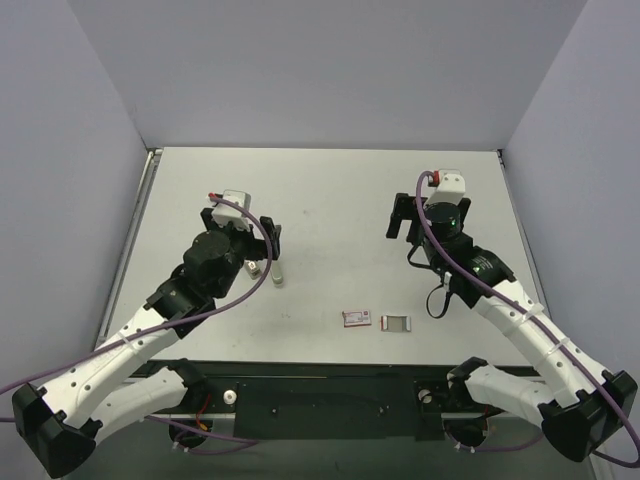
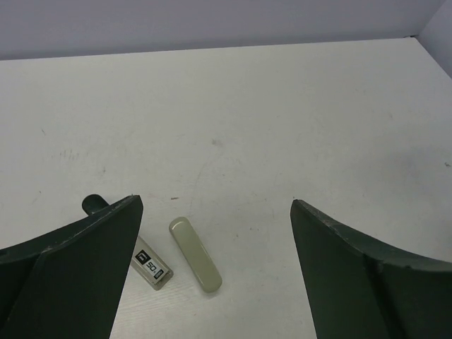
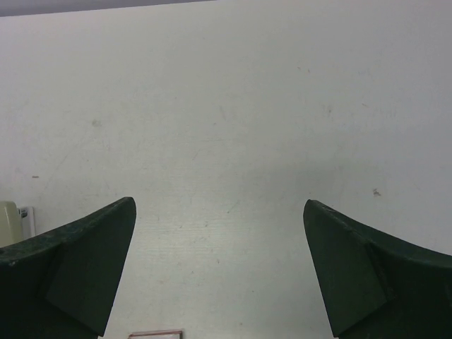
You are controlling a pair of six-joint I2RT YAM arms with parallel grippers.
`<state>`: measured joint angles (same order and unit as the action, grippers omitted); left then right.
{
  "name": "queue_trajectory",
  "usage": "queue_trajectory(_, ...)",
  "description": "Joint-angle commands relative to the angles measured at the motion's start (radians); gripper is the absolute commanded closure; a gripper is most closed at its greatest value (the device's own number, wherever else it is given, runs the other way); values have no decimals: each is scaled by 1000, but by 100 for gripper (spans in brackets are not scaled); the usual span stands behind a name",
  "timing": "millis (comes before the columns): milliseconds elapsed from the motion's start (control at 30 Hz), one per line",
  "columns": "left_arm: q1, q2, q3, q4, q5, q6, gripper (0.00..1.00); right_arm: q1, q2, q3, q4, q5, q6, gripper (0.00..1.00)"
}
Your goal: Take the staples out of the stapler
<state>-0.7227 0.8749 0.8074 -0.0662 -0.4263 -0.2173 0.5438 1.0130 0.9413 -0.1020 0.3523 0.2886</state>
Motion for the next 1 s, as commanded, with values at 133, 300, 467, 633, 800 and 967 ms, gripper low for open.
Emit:
queue_trajectory(133, 5, 42, 55, -58, -98, -16, 3, -19, 26, 57, -25, -125, -38, 0)
queue_trajectory(300, 6, 84, 101, -109, -117, -27, 3, -21, 32, 36, 7, -150, -66, 0)
queue_trajectory(467, 25, 111, 96, -125, -206, -71, 3, -24, 78, 62, -18, -113, -57, 0)
queue_trajectory(633, 54, 167, 159, -211, -233, -145, 3, -24, 108, 79, -44, -73, -34, 1)
queue_trajectory(800, 126, 254, 239, -343, -267, -232, 3, -15, 133, 94, -65, -107, -17, 1)
queue_trajectory(967, 198, 325, 283, -402, -273, -297, 3, -12, 154, 90, -85, -153, -3, 4)
